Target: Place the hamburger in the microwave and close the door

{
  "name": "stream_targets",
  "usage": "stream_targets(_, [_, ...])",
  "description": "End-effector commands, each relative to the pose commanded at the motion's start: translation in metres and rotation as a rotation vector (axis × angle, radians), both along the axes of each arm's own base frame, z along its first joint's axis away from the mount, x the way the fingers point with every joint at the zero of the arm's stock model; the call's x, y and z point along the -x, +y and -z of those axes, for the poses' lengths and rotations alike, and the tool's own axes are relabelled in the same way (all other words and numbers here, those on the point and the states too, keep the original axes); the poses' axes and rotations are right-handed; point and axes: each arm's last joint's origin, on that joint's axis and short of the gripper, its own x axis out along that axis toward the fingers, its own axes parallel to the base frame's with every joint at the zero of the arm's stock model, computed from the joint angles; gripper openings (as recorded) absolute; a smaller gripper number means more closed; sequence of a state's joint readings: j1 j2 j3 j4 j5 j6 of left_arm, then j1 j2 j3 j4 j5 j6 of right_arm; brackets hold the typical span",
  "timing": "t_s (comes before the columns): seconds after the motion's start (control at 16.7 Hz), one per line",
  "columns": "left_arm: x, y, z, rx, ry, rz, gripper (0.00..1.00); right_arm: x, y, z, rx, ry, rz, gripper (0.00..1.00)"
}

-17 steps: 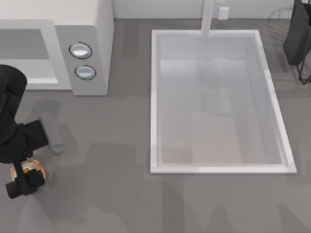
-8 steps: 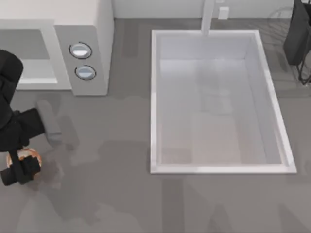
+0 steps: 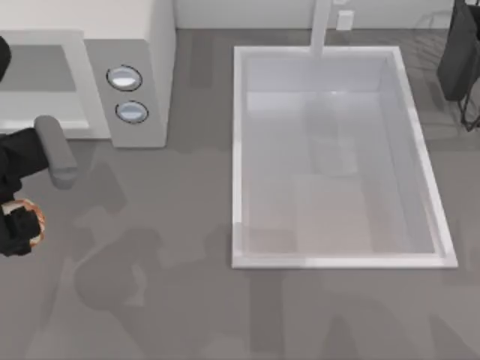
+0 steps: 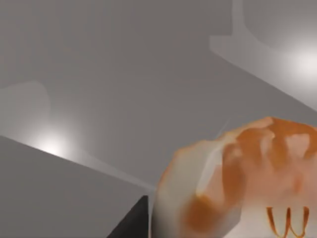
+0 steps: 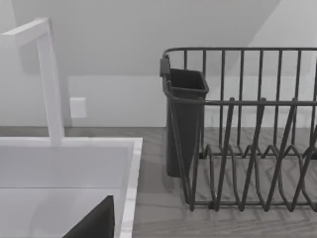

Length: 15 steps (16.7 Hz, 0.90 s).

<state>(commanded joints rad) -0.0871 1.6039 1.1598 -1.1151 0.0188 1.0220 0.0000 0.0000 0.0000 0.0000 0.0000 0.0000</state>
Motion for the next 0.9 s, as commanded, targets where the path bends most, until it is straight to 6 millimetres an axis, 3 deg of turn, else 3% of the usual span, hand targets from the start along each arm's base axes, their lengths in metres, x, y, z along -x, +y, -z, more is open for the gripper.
stream_targets(0.42, [-0.009,0.006,0.010,0.011,-0.026,-0.053,0.00,0.000,0.000,0.000,0.000,0.000,0.000,1.00])
stream_targets(0.66, [-0.037,0.024,0.035,0.055,-0.153,-0.221,0.00,0.000,0.000,0.000,0.000,0.000,0.000,1.00])
stream_targets(0.9, [-0.073,0.050,0.065,0.139,-0.399,-0.440,0.00,0.000,0.000,0.000,0.000,0.000,0.000,1.00])
